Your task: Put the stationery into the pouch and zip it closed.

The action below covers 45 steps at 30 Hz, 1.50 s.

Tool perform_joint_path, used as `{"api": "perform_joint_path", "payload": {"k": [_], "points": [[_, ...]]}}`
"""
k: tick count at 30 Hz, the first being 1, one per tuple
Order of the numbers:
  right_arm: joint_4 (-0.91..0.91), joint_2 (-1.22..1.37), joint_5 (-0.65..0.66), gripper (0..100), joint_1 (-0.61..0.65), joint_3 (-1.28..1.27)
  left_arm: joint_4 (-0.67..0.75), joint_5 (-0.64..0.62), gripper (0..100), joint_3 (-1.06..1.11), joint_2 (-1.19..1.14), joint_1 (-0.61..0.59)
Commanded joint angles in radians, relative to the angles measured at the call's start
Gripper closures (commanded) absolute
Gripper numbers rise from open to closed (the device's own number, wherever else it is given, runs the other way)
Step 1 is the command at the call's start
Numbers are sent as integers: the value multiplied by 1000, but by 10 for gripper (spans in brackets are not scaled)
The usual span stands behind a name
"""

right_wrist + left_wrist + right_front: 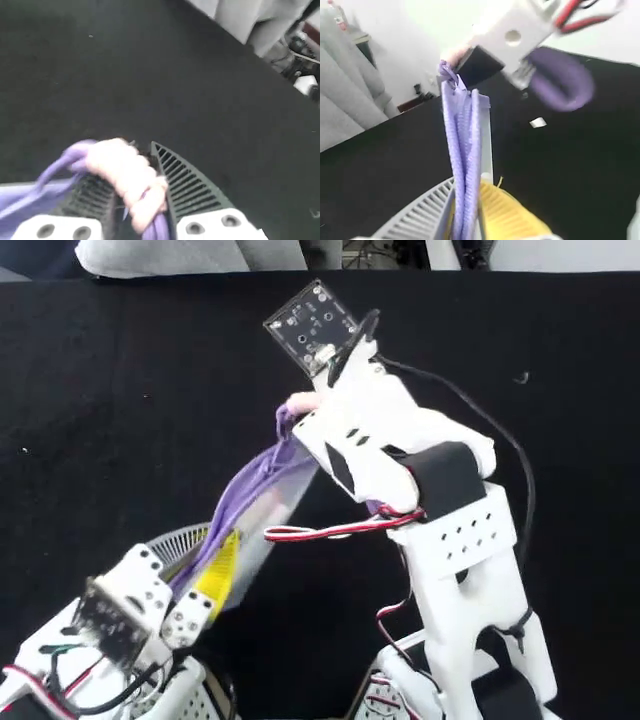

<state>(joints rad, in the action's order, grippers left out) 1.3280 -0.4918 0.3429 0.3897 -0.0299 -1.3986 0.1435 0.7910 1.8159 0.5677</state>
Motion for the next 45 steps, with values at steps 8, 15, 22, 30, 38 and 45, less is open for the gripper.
{"api": "perform_joint_path", "payload": {"k": [8, 15, 22, 30, 38, 45], "points": [[-38, 7, 8, 987, -112, -16, 20, -14, 972, -116, 11, 25], [-40, 1, 63, 987, -199, -102, 100, -17, 972, -107, 11, -156], [-46, 8, 72, 987, -270, -130, 97, -17, 972, -111, 11, -156], [-104, 10, 124, 987, -288, -162, 101, -43, 971, -116, 11, -156], [-226, 10, 180, 987, -338, -312, 95, -44, 971, -179, 11, -156], [-279, 8, 207, 987, -433, -395, 95, -44, 971, -177, 11, -156]]}}
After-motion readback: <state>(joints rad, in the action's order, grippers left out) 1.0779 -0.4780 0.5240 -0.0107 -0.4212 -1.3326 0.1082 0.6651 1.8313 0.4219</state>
